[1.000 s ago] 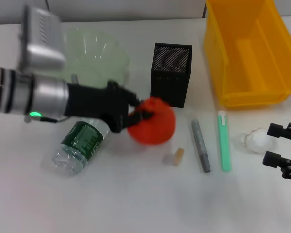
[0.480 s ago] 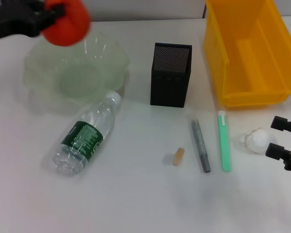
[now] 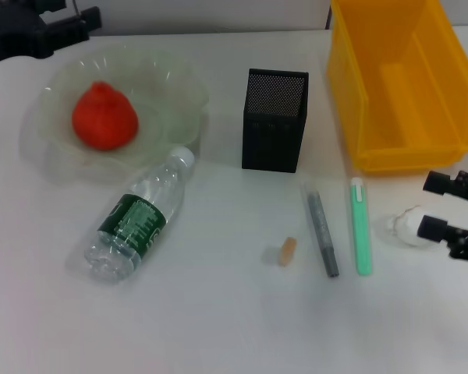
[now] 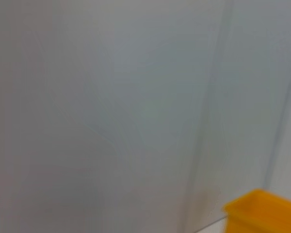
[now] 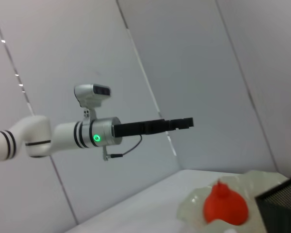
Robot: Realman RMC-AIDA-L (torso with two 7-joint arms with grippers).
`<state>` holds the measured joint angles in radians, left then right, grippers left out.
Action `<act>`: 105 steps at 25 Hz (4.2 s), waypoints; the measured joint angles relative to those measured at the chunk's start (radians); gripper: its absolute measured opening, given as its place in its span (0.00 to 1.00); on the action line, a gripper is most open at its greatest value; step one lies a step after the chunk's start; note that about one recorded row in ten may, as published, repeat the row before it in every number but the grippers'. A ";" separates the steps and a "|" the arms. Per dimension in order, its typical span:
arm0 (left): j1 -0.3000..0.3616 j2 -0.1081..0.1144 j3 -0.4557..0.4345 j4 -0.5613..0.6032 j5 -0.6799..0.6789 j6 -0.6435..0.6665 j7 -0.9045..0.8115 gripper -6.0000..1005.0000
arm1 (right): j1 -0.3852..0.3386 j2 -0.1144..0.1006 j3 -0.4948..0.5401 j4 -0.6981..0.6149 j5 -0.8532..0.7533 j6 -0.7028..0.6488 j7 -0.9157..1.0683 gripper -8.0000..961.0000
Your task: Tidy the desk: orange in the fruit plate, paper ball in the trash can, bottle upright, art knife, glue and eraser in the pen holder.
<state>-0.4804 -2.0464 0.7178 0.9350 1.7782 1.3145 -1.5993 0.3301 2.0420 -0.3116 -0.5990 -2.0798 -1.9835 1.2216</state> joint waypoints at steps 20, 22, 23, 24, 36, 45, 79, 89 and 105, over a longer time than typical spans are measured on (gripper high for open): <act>0.033 0.011 0.026 -0.078 0.184 0.462 0.152 0.82 | 0.258 -0.014 -0.400 -1.025 -0.557 -0.181 0.992 0.85; 0.027 0.007 0.026 -0.092 0.192 0.450 0.155 0.82 | 0.276 -0.006 -0.479 -0.978 -0.623 -0.142 1.014 0.85; 0.024 0.006 0.026 -0.100 0.195 0.446 0.157 0.82 | 0.284 0.000 -0.512 -0.949 -0.650 -0.114 1.020 0.85; 0.022 0.005 0.027 -0.107 0.197 0.443 0.158 0.82 | 0.291 0.007 -0.537 -0.926 -0.671 -0.088 1.023 0.85; 0.027 -0.004 0.037 -0.117 0.201 0.439 0.159 0.82 | 0.366 0.038 -0.779 -0.558 -0.703 0.272 1.057 0.81; 0.033 -0.006 0.030 -0.131 0.201 0.439 0.159 0.82 | 0.398 0.039 -0.814 -0.504 -0.690 0.291 1.069 0.54; 0.058 -0.001 0.028 -0.140 0.197 0.437 0.159 0.81 | 0.411 0.044 -1.020 -0.544 -0.682 0.306 1.109 0.66; 0.057 -0.001 0.028 -0.140 0.194 0.437 0.160 0.81 | 0.415 0.042 -1.029 -0.540 -0.711 0.301 1.108 0.56; 0.059 0.001 0.026 -0.140 0.191 0.437 0.158 0.81 | 0.360 0.039 -0.854 -0.986 -0.703 0.161 1.107 0.43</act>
<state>-0.4219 -2.0451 0.7439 0.7947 1.9696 1.7519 -1.4412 0.6897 2.0813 -1.1655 -1.5847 -2.7828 -1.8228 2.3291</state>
